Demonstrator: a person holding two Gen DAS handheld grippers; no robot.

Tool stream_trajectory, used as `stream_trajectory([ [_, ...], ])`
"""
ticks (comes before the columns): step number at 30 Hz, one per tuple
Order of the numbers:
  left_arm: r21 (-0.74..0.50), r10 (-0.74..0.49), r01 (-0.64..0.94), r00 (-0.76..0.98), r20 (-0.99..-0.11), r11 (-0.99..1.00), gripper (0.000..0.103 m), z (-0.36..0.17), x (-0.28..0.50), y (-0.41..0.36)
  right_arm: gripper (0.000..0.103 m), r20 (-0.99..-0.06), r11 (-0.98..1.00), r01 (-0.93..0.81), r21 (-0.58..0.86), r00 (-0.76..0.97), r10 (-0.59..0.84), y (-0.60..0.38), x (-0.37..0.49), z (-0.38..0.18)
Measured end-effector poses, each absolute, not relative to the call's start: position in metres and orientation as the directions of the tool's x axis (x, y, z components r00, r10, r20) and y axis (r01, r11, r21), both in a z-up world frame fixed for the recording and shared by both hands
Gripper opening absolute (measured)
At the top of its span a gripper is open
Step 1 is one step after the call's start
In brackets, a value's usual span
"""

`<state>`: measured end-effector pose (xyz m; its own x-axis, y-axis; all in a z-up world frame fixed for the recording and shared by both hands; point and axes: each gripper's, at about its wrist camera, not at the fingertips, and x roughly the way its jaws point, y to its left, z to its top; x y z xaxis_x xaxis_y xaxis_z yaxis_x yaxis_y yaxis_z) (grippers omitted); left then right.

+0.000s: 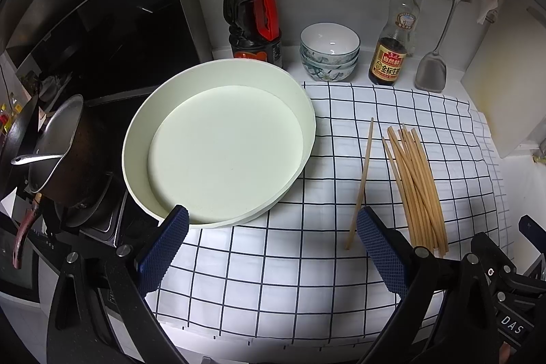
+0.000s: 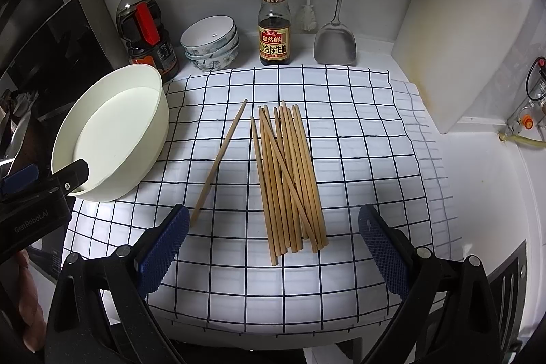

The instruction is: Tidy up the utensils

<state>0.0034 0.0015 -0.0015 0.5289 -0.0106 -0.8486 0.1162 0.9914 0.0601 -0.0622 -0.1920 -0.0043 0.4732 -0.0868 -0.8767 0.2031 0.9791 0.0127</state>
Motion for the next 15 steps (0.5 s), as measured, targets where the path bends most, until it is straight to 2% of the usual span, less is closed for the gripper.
stream_trajectory([
  [15,0.061,-0.009,0.116,0.529,-0.849,0.991,0.097,-0.0019,0.0035,0.0014,0.095,-0.877,0.979,0.202,0.013,0.473,-0.086,-0.1917,-0.0623,-0.0050],
])
